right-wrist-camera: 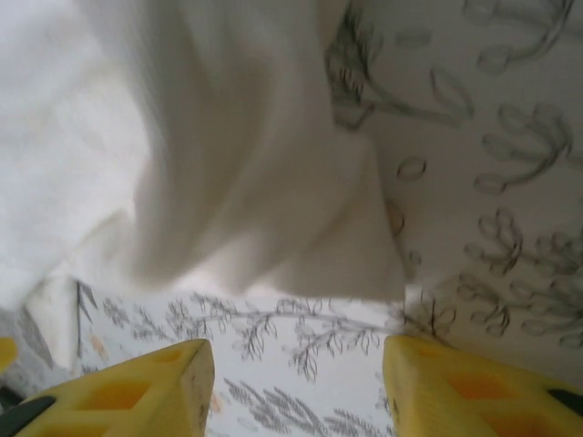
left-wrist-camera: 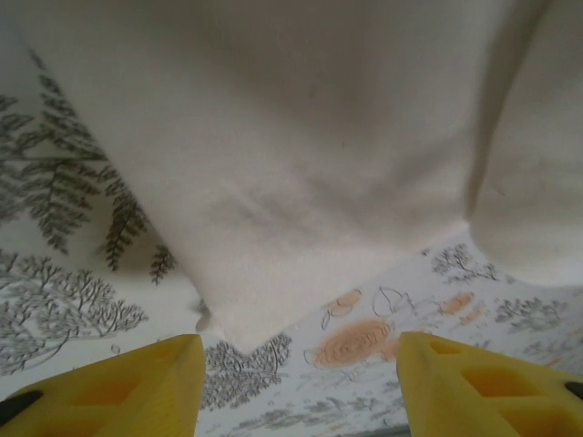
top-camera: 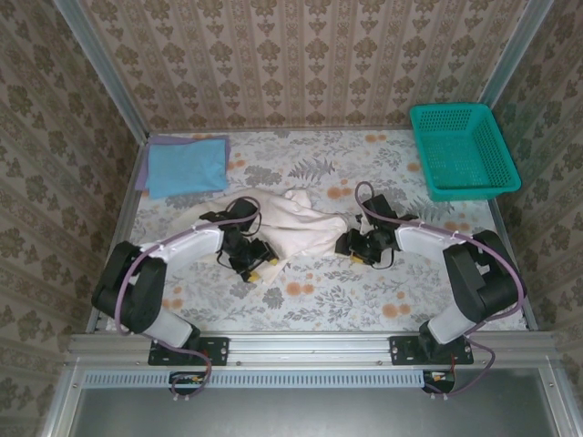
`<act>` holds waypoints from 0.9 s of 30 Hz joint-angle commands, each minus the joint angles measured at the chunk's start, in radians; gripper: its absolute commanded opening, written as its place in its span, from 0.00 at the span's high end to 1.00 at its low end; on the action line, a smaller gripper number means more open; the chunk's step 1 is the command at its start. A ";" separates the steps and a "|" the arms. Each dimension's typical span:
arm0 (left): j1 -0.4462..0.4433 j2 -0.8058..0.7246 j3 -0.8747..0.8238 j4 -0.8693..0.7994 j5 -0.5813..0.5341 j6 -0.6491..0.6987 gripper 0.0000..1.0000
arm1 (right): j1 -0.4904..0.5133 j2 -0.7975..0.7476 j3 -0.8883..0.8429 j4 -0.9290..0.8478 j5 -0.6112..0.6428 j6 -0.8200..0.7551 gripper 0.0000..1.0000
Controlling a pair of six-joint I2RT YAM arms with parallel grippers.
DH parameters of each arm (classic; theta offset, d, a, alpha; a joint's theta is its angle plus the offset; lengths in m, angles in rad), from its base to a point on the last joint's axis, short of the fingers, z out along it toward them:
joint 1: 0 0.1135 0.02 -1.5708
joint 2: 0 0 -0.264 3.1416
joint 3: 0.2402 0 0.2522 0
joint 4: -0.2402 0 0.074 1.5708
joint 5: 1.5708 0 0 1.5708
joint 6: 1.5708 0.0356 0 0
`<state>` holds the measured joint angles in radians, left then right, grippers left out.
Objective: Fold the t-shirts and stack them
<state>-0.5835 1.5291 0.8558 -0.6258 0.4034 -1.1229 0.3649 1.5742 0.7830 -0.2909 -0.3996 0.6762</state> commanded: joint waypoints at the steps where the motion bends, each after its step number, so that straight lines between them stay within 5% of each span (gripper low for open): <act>1: -0.013 0.018 0.023 -0.002 -0.066 -0.007 0.43 | 0.005 0.022 0.030 0.014 0.081 -0.013 0.50; 7: -0.026 0.049 0.014 0.020 -0.103 -0.006 0.43 | 0.005 0.073 0.059 0.053 0.097 -0.025 0.61; 19: -0.024 0.051 0.047 0.034 -0.195 0.049 1.00 | 0.003 0.029 0.084 0.030 0.147 -0.081 0.96; 27: -0.025 -0.041 0.165 -0.108 -0.267 0.167 1.00 | -0.009 -0.113 0.090 0.018 0.114 -0.096 1.00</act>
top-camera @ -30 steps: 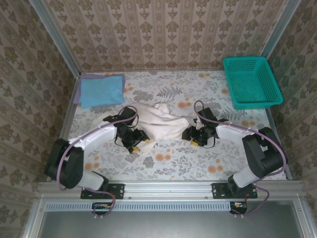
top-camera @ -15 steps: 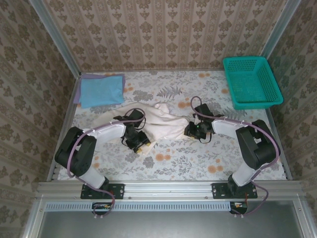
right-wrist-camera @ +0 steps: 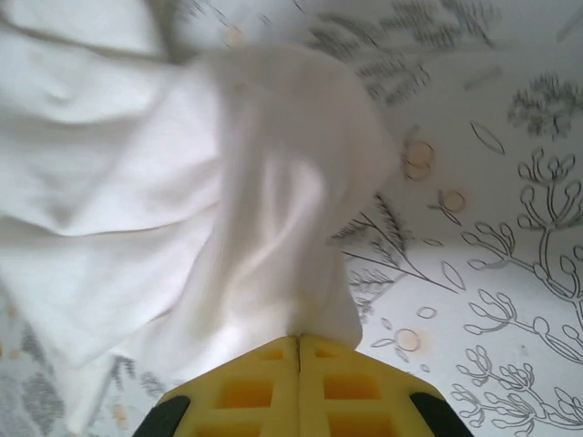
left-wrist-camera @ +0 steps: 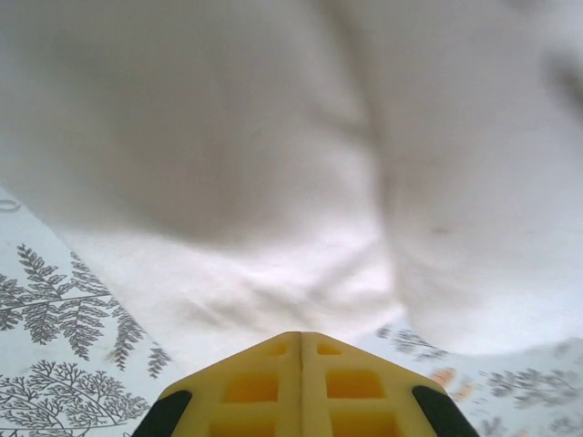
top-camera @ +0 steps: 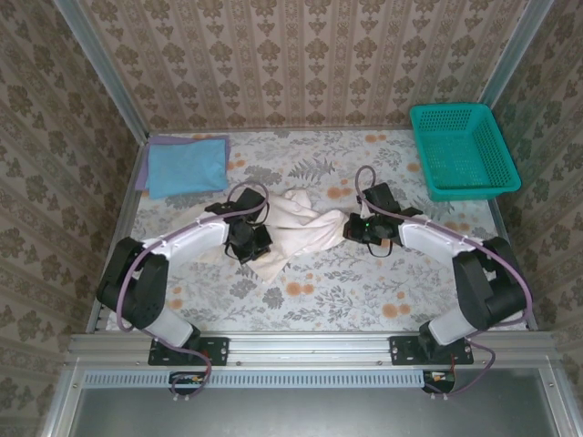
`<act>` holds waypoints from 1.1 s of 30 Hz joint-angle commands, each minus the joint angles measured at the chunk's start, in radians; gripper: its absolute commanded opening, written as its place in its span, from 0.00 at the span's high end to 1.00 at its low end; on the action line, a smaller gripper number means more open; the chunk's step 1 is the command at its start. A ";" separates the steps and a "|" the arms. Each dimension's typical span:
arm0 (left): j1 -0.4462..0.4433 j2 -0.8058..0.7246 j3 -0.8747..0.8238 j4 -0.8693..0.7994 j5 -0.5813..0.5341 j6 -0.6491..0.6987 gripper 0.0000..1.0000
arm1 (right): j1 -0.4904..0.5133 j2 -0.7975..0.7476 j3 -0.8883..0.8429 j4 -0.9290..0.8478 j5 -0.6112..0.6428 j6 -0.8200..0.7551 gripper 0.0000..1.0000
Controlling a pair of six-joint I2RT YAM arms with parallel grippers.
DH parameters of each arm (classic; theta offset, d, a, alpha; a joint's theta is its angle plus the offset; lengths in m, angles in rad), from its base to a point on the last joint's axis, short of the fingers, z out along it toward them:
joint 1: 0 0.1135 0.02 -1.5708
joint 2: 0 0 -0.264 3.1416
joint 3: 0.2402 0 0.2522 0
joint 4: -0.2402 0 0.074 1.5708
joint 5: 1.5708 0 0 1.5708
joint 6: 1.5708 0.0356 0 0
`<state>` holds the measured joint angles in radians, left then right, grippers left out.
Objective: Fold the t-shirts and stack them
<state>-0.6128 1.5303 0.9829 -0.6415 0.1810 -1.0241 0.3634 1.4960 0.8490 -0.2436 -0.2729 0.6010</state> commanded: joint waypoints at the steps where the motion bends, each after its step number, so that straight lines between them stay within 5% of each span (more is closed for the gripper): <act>1: 0.002 -0.056 0.038 -0.111 -0.047 0.073 1.00 | -0.008 -0.045 0.027 -0.037 -0.017 -0.021 1.00; 2: 0.000 -0.069 0.031 -0.125 -0.050 0.073 0.97 | -0.008 -0.057 0.028 -0.042 -0.019 -0.021 1.00; 4: -0.005 -0.095 0.008 -0.136 -0.046 0.068 0.72 | -0.010 -0.076 0.022 -0.042 -0.026 -0.023 1.00; 8: -0.013 -0.096 -0.056 -0.132 0.049 0.021 0.51 | -0.010 -0.085 0.019 -0.054 -0.030 -0.032 1.00; 16: -0.034 -0.005 -0.098 -0.078 0.138 -0.052 0.44 | -0.010 -0.066 0.011 -0.037 -0.069 -0.012 1.00; 24: -0.050 0.118 -0.108 0.033 0.136 -0.115 0.51 | -0.009 -0.087 0.002 -0.069 -0.076 -0.035 1.00; 33: -0.048 0.116 -0.040 -0.014 0.028 -0.077 1.00 | -0.032 -0.165 0.030 -0.121 -0.068 -0.055 1.00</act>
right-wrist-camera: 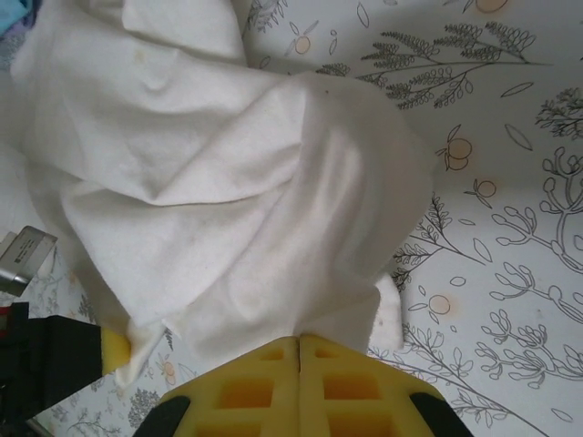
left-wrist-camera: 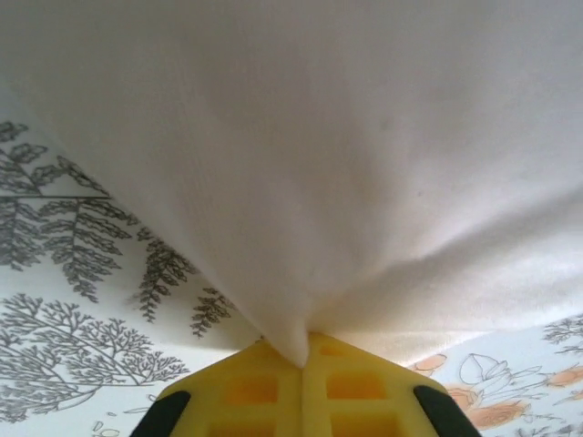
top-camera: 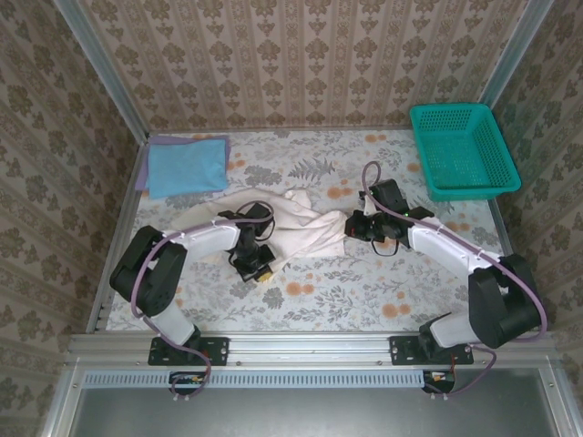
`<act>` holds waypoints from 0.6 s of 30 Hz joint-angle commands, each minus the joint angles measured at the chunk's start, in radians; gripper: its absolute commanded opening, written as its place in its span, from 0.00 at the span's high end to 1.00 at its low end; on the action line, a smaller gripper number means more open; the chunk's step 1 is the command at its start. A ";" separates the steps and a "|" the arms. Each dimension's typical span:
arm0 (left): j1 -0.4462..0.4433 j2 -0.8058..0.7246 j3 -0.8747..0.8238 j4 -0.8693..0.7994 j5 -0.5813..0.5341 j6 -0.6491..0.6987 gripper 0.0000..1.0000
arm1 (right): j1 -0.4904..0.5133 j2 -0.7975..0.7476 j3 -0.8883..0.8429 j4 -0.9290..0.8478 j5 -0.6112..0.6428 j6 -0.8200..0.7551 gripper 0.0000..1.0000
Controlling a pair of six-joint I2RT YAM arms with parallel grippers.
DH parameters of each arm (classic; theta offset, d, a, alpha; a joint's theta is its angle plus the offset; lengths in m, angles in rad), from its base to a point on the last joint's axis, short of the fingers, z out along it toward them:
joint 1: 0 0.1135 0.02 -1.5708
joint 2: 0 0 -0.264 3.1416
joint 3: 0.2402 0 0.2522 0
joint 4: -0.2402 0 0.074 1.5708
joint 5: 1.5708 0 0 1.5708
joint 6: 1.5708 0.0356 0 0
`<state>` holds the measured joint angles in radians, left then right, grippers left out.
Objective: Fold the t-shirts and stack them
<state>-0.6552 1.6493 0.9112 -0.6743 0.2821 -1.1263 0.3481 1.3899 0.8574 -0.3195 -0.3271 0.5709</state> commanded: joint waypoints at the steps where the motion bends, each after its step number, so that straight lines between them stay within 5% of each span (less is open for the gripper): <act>1: -0.002 -0.034 0.060 -0.010 -0.103 0.046 1.00 | -0.024 -0.075 0.024 -0.049 -0.012 -0.026 1.00; 8: 0.036 -0.251 0.359 -0.132 -0.279 0.263 1.00 | -0.116 -0.166 0.130 -0.105 -0.037 -0.024 1.00; 18: 0.061 -0.330 0.896 -0.100 -0.282 0.579 1.00 | -0.250 -0.229 0.443 -0.098 -0.068 0.055 1.00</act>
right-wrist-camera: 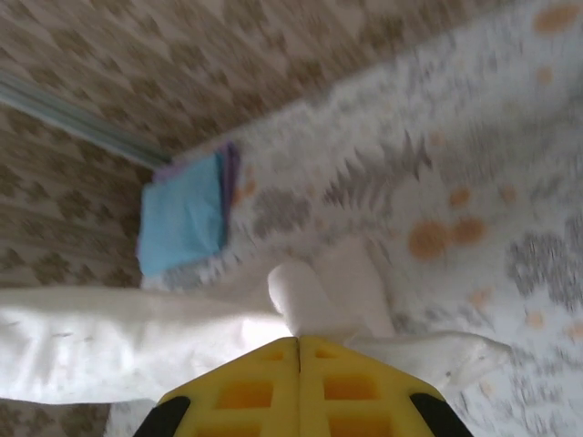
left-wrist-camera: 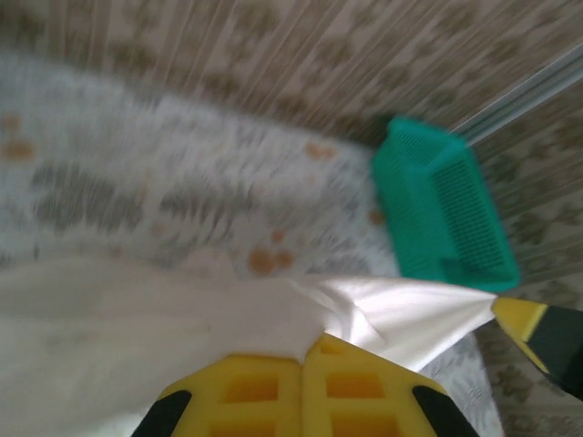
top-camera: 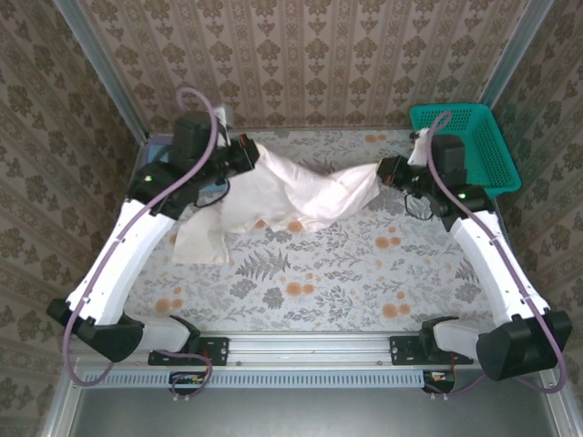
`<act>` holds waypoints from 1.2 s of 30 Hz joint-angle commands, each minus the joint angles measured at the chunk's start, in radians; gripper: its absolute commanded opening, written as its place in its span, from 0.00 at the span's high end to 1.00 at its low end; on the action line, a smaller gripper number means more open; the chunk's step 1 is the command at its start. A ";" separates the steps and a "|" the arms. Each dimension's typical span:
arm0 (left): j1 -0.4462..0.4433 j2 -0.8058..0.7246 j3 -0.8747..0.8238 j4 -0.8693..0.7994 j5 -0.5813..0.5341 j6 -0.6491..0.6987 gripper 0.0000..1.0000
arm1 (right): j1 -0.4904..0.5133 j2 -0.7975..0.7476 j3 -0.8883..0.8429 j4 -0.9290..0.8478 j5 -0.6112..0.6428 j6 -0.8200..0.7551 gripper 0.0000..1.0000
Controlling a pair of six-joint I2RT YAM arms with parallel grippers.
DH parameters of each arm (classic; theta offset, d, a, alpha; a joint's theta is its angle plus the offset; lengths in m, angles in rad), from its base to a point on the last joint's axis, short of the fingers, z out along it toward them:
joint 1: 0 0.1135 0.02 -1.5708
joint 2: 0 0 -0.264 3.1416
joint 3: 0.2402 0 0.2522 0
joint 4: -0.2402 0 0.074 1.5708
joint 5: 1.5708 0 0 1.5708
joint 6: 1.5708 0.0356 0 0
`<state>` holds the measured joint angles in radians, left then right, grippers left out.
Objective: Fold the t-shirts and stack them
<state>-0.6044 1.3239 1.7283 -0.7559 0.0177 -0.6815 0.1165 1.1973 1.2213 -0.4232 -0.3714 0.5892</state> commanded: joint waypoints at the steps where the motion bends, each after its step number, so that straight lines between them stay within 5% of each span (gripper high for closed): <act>1: 0.013 -0.010 0.108 -0.020 -0.018 0.146 1.00 | -0.025 -0.044 0.100 0.012 -0.019 0.046 1.00; 5: 0.040 -0.043 0.126 -0.038 -0.040 0.114 1.00 | -0.040 -0.073 0.129 0.015 0.004 0.063 1.00; 12: 0.198 -0.050 -0.022 -0.004 0.130 -0.045 1.00 | -0.048 0.000 0.116 -0.030 -0.001 0.058 1.00; 16: 0.248 0.052 0.085 -0.001 0.225 -0.049 1.00 | -0.055 0.061 0.198 -0.034 -0.017 0.052 1.00; 24: 0.230 0.174 0.494 0.026 0.346 0.093 1.00 | -0.057 0.057 0.443 -0.029 -0.048 -0.018 1.00; 36: 0.190 -0.035 0.536 0.248 0.407 0.131 1.00 | -0.055 -0.179 0.501 0.154 -0.106 -0.083 1.00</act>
<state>-0.4118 1.3094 2.2345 -0.6292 0.3866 -0.5560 0.0635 1.0672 1.6970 -0.3889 -0.4381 0.5289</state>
